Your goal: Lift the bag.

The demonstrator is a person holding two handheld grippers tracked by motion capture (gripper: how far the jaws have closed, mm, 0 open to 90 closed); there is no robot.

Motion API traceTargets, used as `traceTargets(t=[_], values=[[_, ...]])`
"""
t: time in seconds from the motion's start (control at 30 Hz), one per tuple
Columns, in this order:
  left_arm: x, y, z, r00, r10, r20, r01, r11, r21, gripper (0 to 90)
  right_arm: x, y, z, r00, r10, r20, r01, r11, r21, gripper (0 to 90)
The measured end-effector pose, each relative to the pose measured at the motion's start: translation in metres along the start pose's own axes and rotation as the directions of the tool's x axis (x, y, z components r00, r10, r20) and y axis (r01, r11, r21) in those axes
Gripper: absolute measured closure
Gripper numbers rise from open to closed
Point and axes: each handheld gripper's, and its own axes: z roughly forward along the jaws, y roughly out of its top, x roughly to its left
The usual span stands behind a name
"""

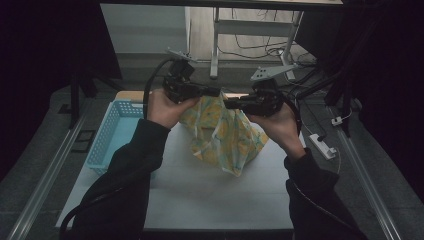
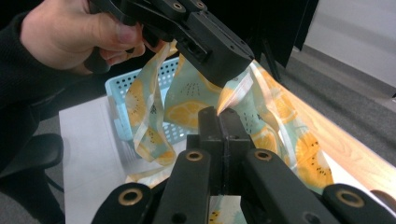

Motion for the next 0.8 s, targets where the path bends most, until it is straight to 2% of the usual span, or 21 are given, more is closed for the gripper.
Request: traceTargets(t=[0.33,0.4,0.5,0.67,0.8], values=[[-0.008,0.021,-0.018,0.9995,0.021,-0.024,-0.023,0.9965,-0.08,89.2,0.005,0.025,-0.016,0.9992,-0.022,0.032,0.024,0.998,-0.053,90.0],[-0.01,0.025,-0.022,0.9992,0.026,-0.03,-0.03,0.9933,-0.112,89.2,0.007,0.031,-0.02,0.9988,-0.03,0.039,0.032,0.998,-0.062,90.0],[-0.012,0.027,-0.028,0.9996,0.025,-0.015,-0.027,0.9873,-0.156,89.2,0.01,0.041,-0.027,0.9975,-0.046,0.053,0.05,0.996,-0.074,90.0],[-0.012,0.03,-0.037,0.9995,0.031,-0.012,-0.032,0.9792,-0.2,89.2,0.015,0.055,-0.035,0.9939,-0.071,0.085,0.078,0.994,-0.081,90.0],[-0.013,0.032,-0.04,0.999,0.037,-0.027,-0.041,0.9776,-0.207,89.2,0.015,0.061,-0.038,0.9928,-0.074,0.095,0.083,0.992,-0.093,90.0]])
